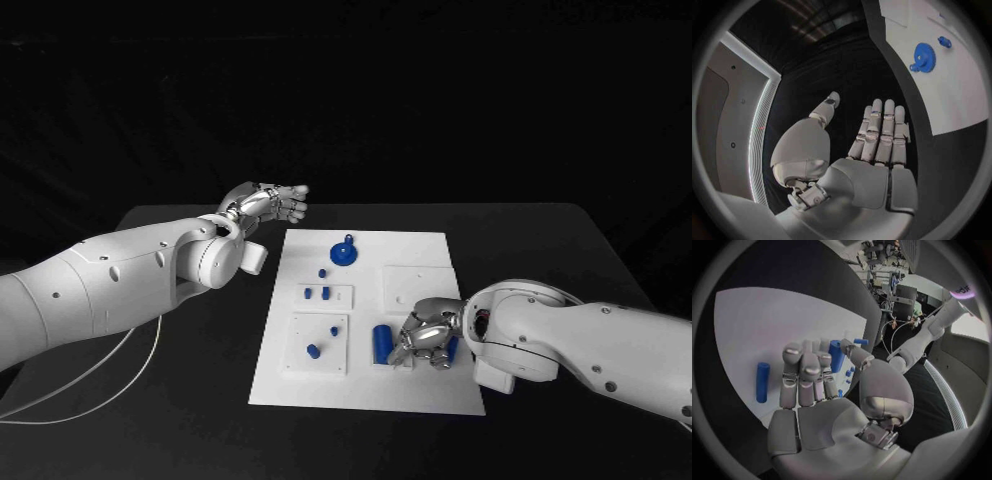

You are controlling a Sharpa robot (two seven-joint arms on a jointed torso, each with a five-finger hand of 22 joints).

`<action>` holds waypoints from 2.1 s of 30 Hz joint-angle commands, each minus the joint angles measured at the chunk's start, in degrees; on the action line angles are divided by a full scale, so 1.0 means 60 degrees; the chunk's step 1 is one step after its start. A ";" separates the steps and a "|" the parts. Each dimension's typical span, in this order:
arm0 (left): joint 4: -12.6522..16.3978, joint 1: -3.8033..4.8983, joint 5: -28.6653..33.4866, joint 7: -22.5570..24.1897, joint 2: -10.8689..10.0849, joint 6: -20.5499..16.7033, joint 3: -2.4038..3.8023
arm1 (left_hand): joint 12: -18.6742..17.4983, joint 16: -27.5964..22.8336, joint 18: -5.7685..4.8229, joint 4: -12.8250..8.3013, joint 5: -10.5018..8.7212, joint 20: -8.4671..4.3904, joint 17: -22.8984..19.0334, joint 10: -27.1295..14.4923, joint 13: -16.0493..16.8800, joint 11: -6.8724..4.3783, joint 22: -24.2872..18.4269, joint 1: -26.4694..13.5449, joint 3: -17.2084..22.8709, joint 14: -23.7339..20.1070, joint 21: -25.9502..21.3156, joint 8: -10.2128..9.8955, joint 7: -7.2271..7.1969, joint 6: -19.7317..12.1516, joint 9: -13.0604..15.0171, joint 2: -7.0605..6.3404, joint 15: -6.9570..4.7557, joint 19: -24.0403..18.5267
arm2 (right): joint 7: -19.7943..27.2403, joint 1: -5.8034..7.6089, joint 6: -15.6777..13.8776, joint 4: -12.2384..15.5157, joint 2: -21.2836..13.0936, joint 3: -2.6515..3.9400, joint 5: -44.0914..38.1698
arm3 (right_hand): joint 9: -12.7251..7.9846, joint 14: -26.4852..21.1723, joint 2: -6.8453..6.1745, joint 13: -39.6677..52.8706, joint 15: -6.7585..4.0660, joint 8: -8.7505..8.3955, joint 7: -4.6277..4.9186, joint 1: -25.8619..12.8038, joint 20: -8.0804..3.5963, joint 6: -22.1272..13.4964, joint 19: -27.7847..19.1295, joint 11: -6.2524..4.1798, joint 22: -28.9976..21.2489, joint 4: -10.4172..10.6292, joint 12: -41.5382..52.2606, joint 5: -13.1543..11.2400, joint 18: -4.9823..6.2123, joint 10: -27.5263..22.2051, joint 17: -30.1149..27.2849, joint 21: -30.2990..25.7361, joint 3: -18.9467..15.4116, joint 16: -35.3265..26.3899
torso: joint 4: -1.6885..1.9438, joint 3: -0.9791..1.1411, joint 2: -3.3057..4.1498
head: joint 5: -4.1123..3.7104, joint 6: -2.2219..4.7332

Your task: Assemble the parts on the task board

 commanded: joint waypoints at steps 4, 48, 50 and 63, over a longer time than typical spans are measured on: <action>0.0021 0.0007 0.0057 0.0020 0.0008 0.0116 0.0006 | -0.0008 -0.0040 0.0146 -0.0017 -0.0042 0.0011 0.0025 -0.0067 -0.0011 0.0018 0.0016 -0.0074 -0.0054 -0.0024 -0.0040 -0.0038 0.0011 -0.0057 -0.0014 0.0019 0.0030 0.0004 | -0.0046 -0.0057 0.0584 -0.0006 -0.0001 -0.0050 0.0135 | 0.0026 -0.0002 -0.0602 0.0042 0.0008 -0.0047 0.0043 -0.0677 0.0084 -0.0039 -0.0089 0.0026 0.0029 -0.0585 -0.0067 -0.0320 0.0582 -0.0009 0.0025 0.0032 -0.1124 -0.0072 | -0.0006 0.0004 -0.0001 | -0.0001 0.0001; -0.0050 0.0006 0.0057 0.0022 0.0047 0.0128 0.0004 | -0.0005 -0.0062 0.0149 -0.0041 -0.0039 0.0014 0.0057 -0.0069 -0.0016 0.0020 0.0034 -0.0040 -0.0050 -0.0019 -0.0053 -0.0035 0.0013 -0.0059 -0.0016 0.0031 0.0032 0.0019 | 0.1471 0.0456 -0.0181 0.0169 -0.1452 0.0616 0.0531 | 0.0080 0.0036 0.0170 0.0221 -0.0044 -0.0124 -0.0010 -0.0387 -0.0129 -0.0001 -0.0051 -0.0019 -0.0132 -0.1052 -0.0014 -0.0454 0.0583 0.0134 0.0120 -0.0072 -0.2415 -0.0139 | -0.0019 0.0009 -0.0004 | -0.0224 0.0239; -0.0044 0.0006 0.0057 0.0023 0.0056 0.0125 0.0004 | -0.0004 -0.0063 0.0149 -0.0042 -0.0039 0.0014 0.0058 -0.0069 -0.0016 0.0020 0.0035 -0.0040 -0.0050 -0.0019 -0.0054 -0.0035 0.0013 -0.0059 -0.0016 0.0031 0.0032 0.0019 | 0.1343 0.0468 -0.0007 0.0181 -0.1674 0.0612 0.0593 | 0.0079 0.0042 0.0202 0.0226 -0.0044 -0.0124 -0.0006 -0.0252 -0.0129 0.0014 -0.0043 -0.0029 -0.0136 -0.1041 -0.0017 -0.0507 0.0583 0.0137 0.0119 -0.0071 -0.2270 -0.0144 | -0.0018 0.0001 -0.0002 | -0.0229 0.0241; -0.0009 0.0005 0.0057 0.0039 -0.0009 0.0160 0.0001 | -0.0001 -0.0066 0.0148 -0.0043 -0.0041 0.0016 0.0067 -0.0065 -0.0016 0.0019 0.0039 -0.0044 -0.0056 -0.0014 -0.0057 -0.0033 0.0013 -0.0057 -0.0016 0.0030 0.0032 0.0021 | 0.0244 0.0462 0.0097 0.0621 -0.2782 0.0129 -0.0252 | 0.0160 0.0079 -0.0108 0.0228 -0.0051 -0.0046 -0.0036 0.0070 -0.0006 0.0187 -0.0007 -0.0039 -0.0143 -0.0524 -0.0073 -0.0645 0.0583 0.0195 0.0109 -0.0030 -0.1097 -0.0188 | -0.0049 -0.0020 -0.0038 | -0.0370 0.0224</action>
